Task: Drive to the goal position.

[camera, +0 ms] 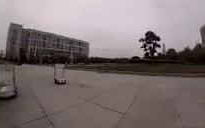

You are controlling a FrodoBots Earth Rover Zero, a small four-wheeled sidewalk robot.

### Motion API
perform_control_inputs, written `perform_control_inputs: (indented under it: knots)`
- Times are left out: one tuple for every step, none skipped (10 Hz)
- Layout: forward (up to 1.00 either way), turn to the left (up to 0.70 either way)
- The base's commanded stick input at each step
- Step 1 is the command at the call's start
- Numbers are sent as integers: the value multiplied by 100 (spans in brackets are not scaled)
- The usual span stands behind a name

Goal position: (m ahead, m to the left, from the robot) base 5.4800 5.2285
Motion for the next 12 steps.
perform_control_inputs:
  knots:
    - [0, 45]
    - [0, 45]
    - [0, 45]
    - [0, 45]
    - [0, 20]
    - [37, 0]
    - [70, 0]
    - [70, 0]
    - [61, 0]
    - [0, 0]
    - [0, 0]
    - [0, -45]
